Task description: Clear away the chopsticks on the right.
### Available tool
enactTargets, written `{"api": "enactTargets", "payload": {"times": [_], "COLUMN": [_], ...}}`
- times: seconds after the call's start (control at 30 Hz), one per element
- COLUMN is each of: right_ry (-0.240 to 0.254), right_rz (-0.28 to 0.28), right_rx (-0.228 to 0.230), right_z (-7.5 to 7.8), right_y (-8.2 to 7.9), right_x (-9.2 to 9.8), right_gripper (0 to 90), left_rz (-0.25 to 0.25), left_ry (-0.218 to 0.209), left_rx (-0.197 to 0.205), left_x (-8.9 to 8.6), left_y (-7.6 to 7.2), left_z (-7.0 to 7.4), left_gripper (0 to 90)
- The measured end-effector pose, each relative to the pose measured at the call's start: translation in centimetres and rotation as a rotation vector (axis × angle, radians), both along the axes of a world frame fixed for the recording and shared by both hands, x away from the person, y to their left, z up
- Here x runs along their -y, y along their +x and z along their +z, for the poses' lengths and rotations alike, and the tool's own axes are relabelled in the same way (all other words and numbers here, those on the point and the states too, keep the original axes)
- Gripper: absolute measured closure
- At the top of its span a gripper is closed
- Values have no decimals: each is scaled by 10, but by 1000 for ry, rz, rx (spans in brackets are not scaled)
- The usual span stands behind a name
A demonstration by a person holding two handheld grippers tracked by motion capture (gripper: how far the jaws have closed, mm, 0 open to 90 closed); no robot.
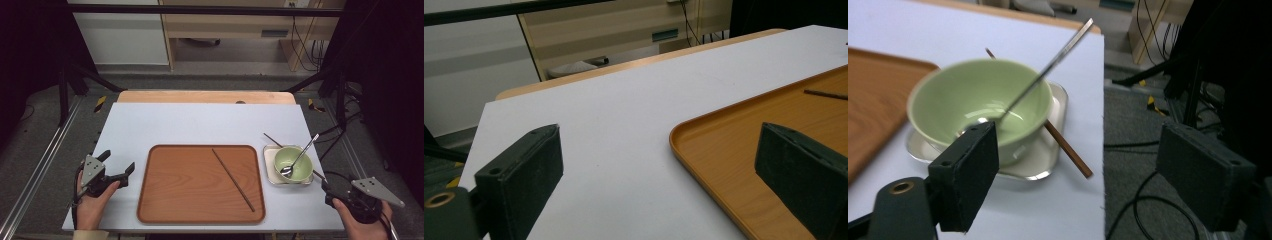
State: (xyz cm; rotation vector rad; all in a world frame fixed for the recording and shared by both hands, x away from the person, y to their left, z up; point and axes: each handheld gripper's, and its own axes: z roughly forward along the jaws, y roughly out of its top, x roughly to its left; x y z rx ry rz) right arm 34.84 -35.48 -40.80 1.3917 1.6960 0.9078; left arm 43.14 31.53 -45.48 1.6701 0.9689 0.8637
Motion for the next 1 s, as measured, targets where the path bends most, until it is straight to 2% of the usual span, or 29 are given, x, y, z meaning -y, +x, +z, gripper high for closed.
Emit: {"api": "enactTargets", "payload": {"times": [0.03,0.07,0.1,0.13,0.2,0.23,0.33,0.4,0.5,0.53,0.57,0.6,0.77,0.8,0.83,0.9,1.0], "right_ry": [-11,-11,-39,-39,-71,-106,-121,-139,-167,-186,-186,-197,-218,-223,-223,-244,-254], "right_rz": [23,23,54,54,88,123,161,206,258,284,284,325,348,353,353,360,373], "right_rx": [-41,-41,-88,-88,-134,-170,-209,-263,-318,-357,-357,-396,-441,-471,-471,-509,-531], "right_z": [-4,-4,-8,-8,-12,-13,-14,-15,-17,-19,-19,-22,-25,-26,-26,-28,-31], "right_y": [5,5,11,11,19,28,36,46,60,68,68,76,88,93,93,100,104], "right_x": [7,7,12,12,16,21,26,28,31,32,32,31,28,28,28,29,29], "right_gripper": [230,230,275,275,328,408,451,496,553,567,567,592,622,635,635,638,655], "left_rz": [3,3,4,4,4,5,5,6,6,8,10,11,10,7,6,4,6], "left_ry": [-2,-2,2,2,5,11,13,14,20,24,25,23,18,21,21,26,22], "left_rx": [1,1,3,3,3,1,-1,-3,-4,-5,-5,-5,-1,-2,-2,-1,0], "left_x": [0,0,0,0,1,1,2,2,3,2,2,2,2,3,3,4,4], "left_y": [-1,-1,-1,-1,-1,-1,-1,-1,-1,-1,-1,-1,-2,-2,-2,-2,-2], "left_z": [0,0,1,1,0,-1,-1,-2,-2,-2,-2,-2,-2,-2,-2,-2,-2], "left_gripper": [50,50,51,51,51,51,51,52,52,52,52,52,53,53,53,53,53]}}
